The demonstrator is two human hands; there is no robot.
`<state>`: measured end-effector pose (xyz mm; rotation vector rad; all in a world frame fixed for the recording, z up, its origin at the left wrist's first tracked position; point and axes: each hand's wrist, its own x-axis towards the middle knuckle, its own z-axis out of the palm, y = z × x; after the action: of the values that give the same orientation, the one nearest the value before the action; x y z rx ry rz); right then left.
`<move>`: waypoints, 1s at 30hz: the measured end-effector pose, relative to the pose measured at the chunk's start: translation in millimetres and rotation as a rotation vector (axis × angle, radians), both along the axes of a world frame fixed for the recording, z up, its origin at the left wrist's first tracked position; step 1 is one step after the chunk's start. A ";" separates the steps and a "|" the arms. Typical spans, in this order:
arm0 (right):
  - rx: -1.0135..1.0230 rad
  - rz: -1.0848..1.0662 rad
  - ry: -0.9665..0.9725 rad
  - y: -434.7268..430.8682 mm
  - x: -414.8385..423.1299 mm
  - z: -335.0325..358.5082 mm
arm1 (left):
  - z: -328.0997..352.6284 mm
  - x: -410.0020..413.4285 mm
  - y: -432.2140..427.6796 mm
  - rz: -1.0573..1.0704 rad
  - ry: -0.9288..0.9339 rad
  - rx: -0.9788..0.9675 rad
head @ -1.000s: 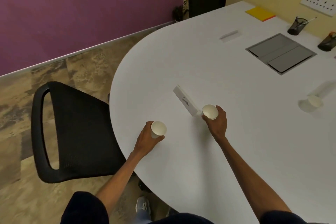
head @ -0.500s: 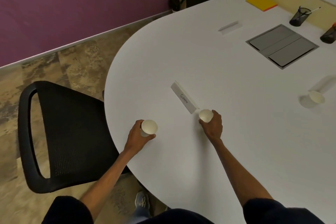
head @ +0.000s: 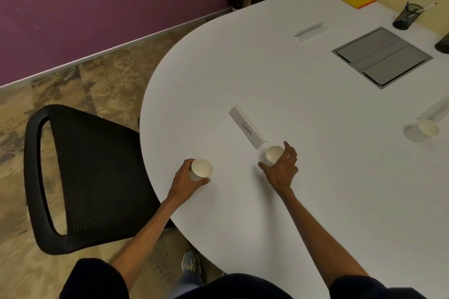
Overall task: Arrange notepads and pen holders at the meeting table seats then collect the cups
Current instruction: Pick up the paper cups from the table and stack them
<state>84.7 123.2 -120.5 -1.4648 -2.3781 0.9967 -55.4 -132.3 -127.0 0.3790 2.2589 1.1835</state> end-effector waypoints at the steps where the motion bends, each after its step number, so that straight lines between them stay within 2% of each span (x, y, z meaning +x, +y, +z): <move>1: 0.029 0.015 0.001 -3.0 -2.0 0.6 | 1.6 0.2 0.6 0.000 0.005 0.003; 6: 0.099 0.076 0.048 -22.1 -19.7 6.2 | 9.7 4.7 -1.2 0.014 0.056 0.002; 10: 0.023 0.201 0.228 -43.8 -37.5 16.3 | 21.6 4.1 -9.3 0.016 0.165 0.008; 12: -0.109 0.283 0.279 -56.6 -48.6 25.2 | 30.9 -0.8 -15.3 0.026 0.222 0.009; 15: -0.422 0.461 0.257 -76.7 -71.3 49.0 | 50.4 -11.2 -24.6 0.064 0.291 0.034; 18: -0.549 0.645 0.221 -97.3 -95.8 74.4 | 69.4 -20.1 -35.1 0.105 0.384 0.058; 23: -0.605 0.795 0.222 -135.7 -130.4 105.7 | 96.0 -28.4 -56.5 0.161 0.480 0.099; 30: -0.494 0.907 0.330 -210.1 -167.3 141.2 | 130.0 -44.7 -122.2 0.203 0.634 0.062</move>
<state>-82.6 -87.0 20.7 -0.1465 -2.6261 1.9261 -100.2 -254.5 3.0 0.6331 2.8587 1.3796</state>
